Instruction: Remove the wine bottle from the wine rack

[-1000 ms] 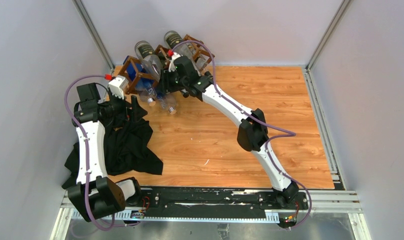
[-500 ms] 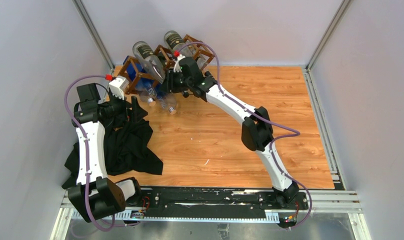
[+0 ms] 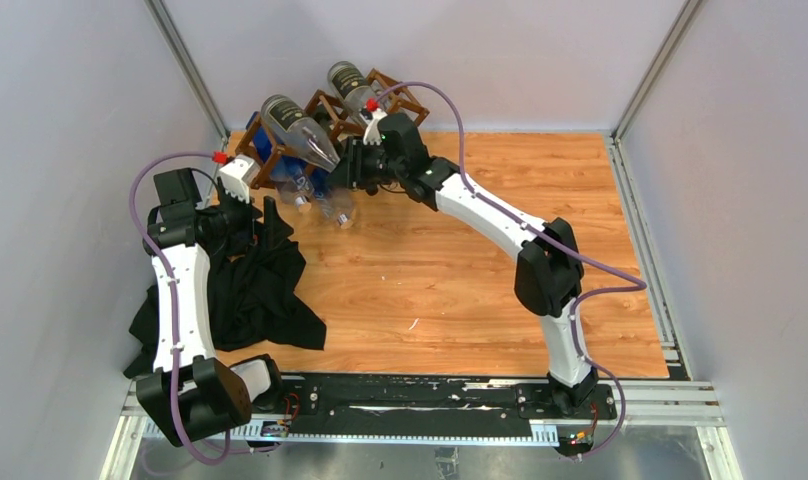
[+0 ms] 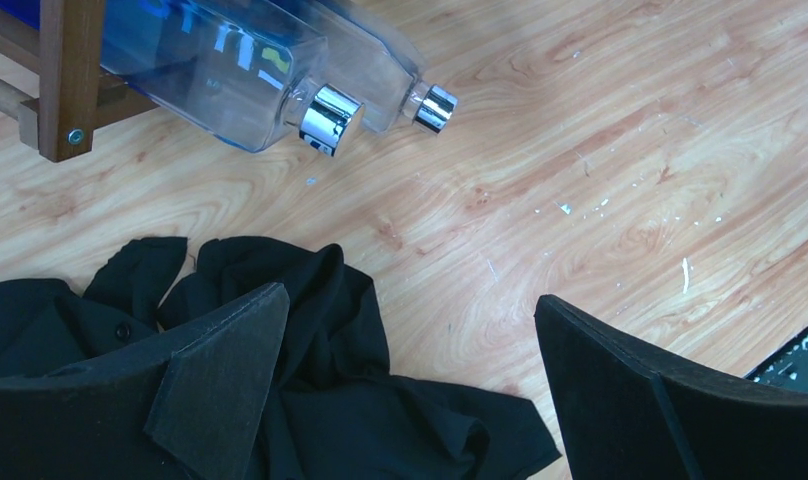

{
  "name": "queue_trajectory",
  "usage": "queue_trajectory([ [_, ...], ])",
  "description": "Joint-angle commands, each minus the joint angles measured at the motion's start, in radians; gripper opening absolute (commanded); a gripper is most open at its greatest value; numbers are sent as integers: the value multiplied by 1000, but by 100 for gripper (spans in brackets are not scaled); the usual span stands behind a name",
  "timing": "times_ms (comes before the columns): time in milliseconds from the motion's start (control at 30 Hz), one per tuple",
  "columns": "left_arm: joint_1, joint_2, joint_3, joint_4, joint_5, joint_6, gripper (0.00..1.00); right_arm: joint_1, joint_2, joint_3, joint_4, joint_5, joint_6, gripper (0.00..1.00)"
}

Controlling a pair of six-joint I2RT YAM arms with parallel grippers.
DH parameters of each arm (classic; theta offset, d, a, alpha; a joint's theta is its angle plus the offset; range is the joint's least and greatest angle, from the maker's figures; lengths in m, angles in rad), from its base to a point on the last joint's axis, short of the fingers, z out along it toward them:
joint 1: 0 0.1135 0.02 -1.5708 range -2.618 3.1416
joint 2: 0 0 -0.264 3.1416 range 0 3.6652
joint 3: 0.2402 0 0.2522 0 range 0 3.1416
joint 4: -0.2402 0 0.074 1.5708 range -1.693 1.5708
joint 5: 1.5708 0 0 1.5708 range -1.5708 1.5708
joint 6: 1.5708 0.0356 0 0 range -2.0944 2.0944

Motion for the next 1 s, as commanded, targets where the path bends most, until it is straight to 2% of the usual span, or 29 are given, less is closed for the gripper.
queue_trajectory([
  [0, 7, -16, 1, -25, -3, 39, 100, 19, -136, -42, 211, -93, -30, 0],
  [533, 6, -25, 27, -27, 48, 101, 100, 18, -340, -250, 228, -118, -30, 0],
  [967, -29, -42, 71, -29, 51, 158, 100, 19, -555, -410, 92, -105, -95, 0],
])
